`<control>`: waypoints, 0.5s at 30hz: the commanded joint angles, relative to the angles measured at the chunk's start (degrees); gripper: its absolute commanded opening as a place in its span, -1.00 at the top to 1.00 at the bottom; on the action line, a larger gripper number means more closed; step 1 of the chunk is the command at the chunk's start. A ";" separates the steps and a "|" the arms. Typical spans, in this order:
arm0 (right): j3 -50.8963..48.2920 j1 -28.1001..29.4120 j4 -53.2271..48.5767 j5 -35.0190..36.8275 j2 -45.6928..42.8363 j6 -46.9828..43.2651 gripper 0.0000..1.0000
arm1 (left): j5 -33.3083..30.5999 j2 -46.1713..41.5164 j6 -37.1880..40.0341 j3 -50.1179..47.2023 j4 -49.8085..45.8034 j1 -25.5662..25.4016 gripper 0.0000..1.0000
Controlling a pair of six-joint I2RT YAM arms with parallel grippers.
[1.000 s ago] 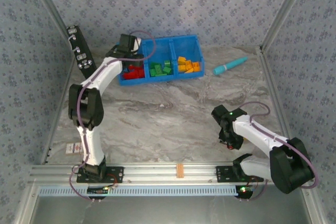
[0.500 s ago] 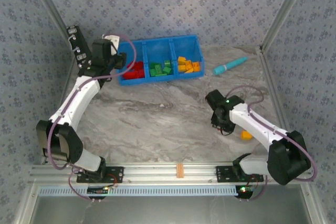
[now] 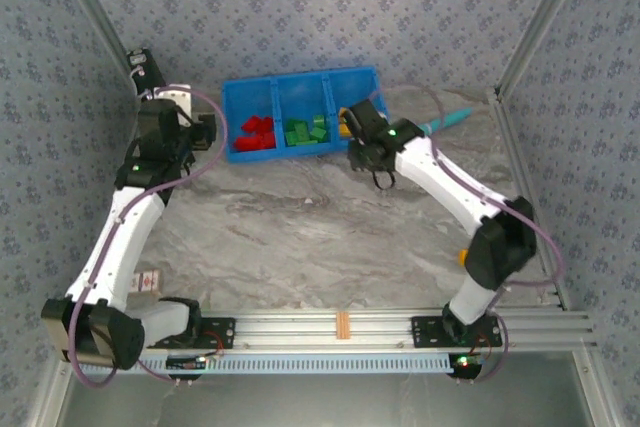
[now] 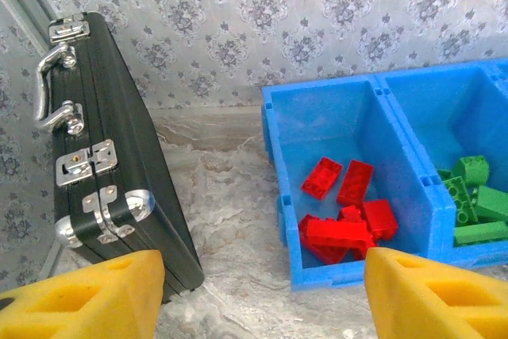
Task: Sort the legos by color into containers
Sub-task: Pick up the lego from the bottom-right of the table, then place the lego in the container.
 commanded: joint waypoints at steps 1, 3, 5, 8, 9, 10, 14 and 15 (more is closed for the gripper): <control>9.52 1.64 8.01 -2.14 8.90 -11.06 0.58 | 0.44 -2.88 -2.15 -1.36 -3.63 0.32 -0.35; 16.32 2.15 10.49 -4.23 14.66 -13.43 0.59 | -0.67 -4.42 -2.22 -2.06 -4.29 0.36 -0.36; 24.42 3.03 11.38 -5.40 20.77 -15.74 0.59 | -0.47 -5.64 -1.82 -2.60 -5.02 0.42 -0.37; 34.51 4.42 12.41 -7.55 28.59 -18.27 0.59 | 0.78 -6.99 -0.65 -3.99 -6.20 0.64 -0.38; 36.43 4.88 13.33 -8.59 30.49 -19.02 0.60 | 0.93 -7.29 -0.40 -4.41 -6.52 0.64 -0.39; 38.12 5.42 14.70 -9.01 32.48 -19.93 0.60 | 1.04 -7.57 0.01 -4.83 -7.05 0.73 -0.39; 43.46 6.81 19.13 -10.43 39.02 -21.41 0.60 | 1.83 -9.19 1.43 -6.26 -7.95 0.84 -0.39; 44.07 6.97 20.51 -10.94 40.02 -21.83 0.60 | 1.81 -9.66 1.90 -6.55 -7.86 0.95 -0.39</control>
